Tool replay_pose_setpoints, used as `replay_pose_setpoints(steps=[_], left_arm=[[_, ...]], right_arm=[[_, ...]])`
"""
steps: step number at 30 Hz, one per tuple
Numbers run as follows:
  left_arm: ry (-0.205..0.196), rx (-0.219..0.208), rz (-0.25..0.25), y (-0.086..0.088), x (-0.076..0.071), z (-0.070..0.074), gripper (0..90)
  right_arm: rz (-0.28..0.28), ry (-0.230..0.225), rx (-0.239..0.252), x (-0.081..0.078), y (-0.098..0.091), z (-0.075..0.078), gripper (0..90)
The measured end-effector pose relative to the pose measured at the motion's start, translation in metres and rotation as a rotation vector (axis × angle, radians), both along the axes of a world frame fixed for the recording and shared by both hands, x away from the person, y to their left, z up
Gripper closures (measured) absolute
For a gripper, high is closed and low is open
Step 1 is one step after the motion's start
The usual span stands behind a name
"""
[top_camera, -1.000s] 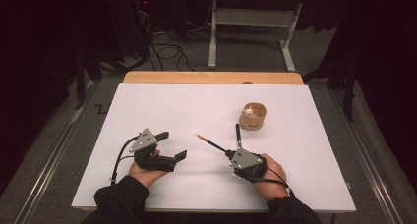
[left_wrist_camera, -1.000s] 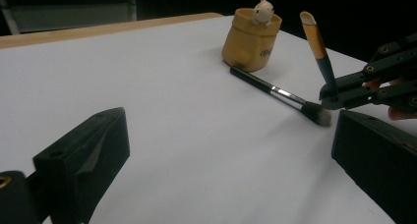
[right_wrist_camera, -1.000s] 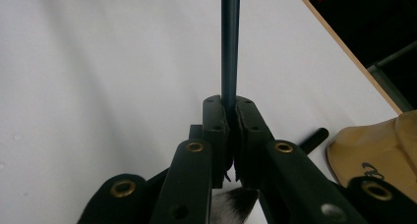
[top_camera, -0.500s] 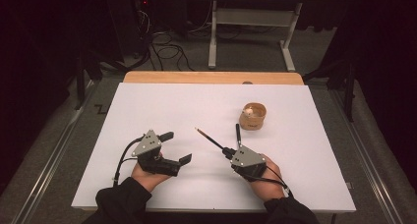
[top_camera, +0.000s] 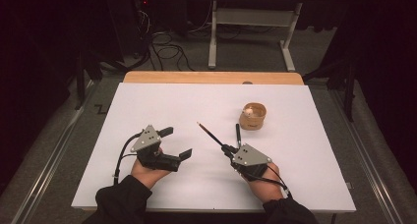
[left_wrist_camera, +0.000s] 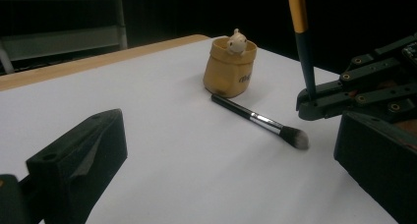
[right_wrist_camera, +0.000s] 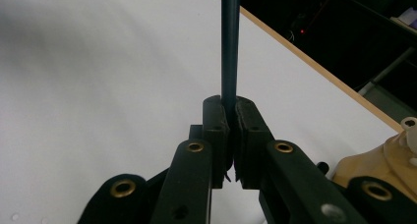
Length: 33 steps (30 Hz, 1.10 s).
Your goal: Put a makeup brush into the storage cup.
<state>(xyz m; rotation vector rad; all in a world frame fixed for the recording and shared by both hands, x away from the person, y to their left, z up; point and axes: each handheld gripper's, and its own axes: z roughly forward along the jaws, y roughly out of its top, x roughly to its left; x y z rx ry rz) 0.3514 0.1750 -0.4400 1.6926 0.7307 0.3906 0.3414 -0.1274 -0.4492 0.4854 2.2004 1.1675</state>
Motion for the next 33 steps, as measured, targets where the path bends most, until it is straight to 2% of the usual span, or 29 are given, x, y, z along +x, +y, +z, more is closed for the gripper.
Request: replay_pose_setpoints(steps=[7, 18, 24, 33], left_arm=[[-0.016, 0.007, 0.002, -0.006, 0.011, 0.011, 0.5], [-0.019, 0.001, -0.048, -0.03, 0.02, 0.016, 1.8], [-0.013, -0.049, -0.076, -0.04, 0.019, 0.013, 2.4], [0.012, -0.076, -0.1, -0.04, 0.013, 0.011, 2.2]], right_arm=[[-0.01, -0.002, 0.024, 0.002, -0.001, 0.002, 87.0], [-0.025, -0.005, 0.041, 0.003, -0.004, 0.003, 87.0], [-0.027, 0.007, 0.054, 0.004, -0.003, 0.001, 87.0], [-0.019, 0.016, 0.06, 0.003, 0.001, -0.003, 87.0]])
